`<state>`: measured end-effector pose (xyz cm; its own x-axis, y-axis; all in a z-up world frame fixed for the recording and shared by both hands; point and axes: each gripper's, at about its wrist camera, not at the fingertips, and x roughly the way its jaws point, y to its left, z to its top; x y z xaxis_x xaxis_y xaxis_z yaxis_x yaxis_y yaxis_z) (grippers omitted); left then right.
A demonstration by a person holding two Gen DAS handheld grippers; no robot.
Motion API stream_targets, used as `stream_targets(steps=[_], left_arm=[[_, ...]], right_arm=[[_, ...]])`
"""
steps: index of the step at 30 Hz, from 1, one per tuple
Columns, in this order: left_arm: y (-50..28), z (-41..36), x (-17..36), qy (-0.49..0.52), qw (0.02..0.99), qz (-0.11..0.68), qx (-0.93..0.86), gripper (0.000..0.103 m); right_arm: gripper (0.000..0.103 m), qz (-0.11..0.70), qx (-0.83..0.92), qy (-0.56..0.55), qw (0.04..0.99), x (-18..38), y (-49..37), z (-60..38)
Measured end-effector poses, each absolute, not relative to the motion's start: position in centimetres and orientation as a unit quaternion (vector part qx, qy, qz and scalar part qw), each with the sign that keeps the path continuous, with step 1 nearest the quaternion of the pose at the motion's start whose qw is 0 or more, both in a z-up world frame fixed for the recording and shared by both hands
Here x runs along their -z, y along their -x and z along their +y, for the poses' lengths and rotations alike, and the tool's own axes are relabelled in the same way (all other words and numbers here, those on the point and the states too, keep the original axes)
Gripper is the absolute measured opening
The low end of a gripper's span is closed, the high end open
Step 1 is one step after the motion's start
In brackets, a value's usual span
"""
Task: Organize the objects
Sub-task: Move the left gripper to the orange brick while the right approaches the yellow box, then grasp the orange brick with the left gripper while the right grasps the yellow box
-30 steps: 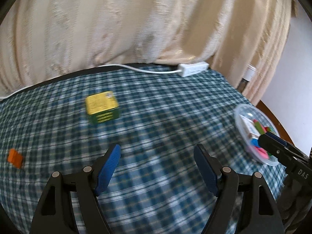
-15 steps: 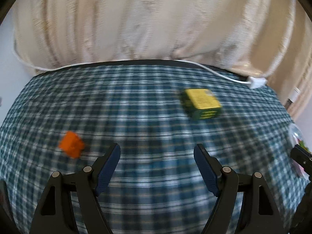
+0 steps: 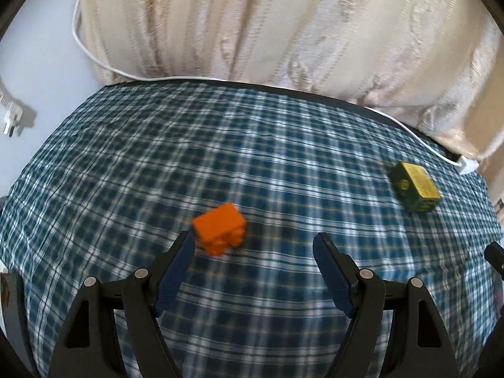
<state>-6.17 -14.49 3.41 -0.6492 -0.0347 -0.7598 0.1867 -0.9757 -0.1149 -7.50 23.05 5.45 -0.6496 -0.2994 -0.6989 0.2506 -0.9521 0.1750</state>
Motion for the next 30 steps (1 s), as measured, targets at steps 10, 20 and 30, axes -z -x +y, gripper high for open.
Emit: stream_targets(steps=[10,20,30], left_arm=[[7.1,-16.7,-2.1,-0.428,0.089,0.106,0.893,0.078],[7.9,-17.0,-1.4,-0.426,0.103,0.100,0.893,0.056],[7.5,-17.0,-2.2,-0.404,0.106,0.105,0.902,0.038]], right_arm=[[0.074,-0.014,0.900,-0.392,0.187,-4.9,11.1,18.8],[0.074,-0.021,0.888,-0.408,0.211,-3.6,15.0,15.7],[0.083,0.002,0.892,-0.406,0.201,-2.5,17.9,13.8]])
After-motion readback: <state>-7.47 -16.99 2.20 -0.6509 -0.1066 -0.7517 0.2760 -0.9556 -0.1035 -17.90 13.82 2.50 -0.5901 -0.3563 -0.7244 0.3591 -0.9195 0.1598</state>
